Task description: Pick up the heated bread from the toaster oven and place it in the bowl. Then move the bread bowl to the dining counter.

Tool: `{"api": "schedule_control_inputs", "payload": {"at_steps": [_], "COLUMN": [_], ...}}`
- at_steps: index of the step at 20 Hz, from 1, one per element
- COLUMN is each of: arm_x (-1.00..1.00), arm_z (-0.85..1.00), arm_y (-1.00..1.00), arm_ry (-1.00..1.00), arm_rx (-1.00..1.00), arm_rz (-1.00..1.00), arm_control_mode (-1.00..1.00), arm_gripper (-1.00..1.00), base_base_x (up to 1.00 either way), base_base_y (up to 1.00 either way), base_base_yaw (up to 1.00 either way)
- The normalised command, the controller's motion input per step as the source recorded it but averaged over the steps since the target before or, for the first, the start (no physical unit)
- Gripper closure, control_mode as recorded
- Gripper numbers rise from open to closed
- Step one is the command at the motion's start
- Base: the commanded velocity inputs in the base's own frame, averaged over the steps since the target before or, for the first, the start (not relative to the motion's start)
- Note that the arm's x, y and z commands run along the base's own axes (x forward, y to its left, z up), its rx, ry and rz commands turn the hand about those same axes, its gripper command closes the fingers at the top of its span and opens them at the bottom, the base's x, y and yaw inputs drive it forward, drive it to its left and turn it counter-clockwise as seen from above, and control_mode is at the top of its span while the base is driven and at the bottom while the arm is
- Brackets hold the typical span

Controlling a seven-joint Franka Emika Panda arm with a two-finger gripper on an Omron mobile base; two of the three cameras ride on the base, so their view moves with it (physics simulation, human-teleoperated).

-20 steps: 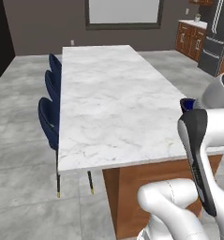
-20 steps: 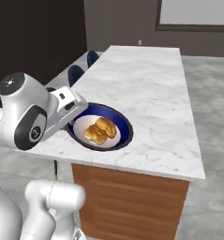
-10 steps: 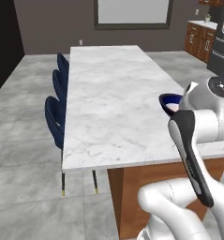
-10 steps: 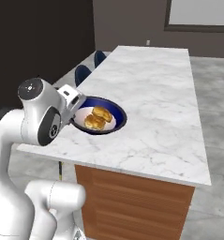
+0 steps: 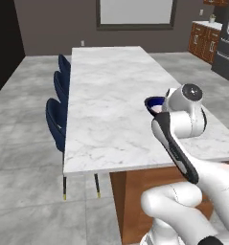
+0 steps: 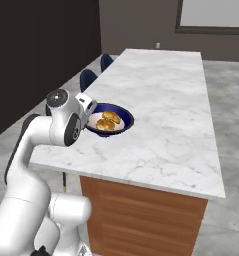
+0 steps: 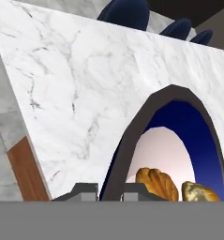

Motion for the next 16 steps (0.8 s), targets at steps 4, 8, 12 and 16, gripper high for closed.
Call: {"api": "schedule_control_inputs", "payload": {"at_steps": [4,8,12,16], "arm_x": [0.91,0.95,0.35,0.18], "arm_z": [-0.28,-0.42,-0.21,-0.39], "arm_y": [0.38,0.26,0.01,0.0], "arm_ry": [0.06,0.01,0.0,0.01], "arm_rx": [0.0,0.0,0.03,0.01], "arm_rz": [0.0,0.0,0.02,0.06], "arm_control_mode": [-1.0,-1.0,-1.0,-1.0], "arm_gripper": [1.0,1.0,1.0,1.0], "base_base_x": [0.0,0.0,0.0,0.0], "base_base_y": [0.0,0.0,0.0,0.0], "base_base_yaw": [0.0,0.0,0.0,0.0]}}
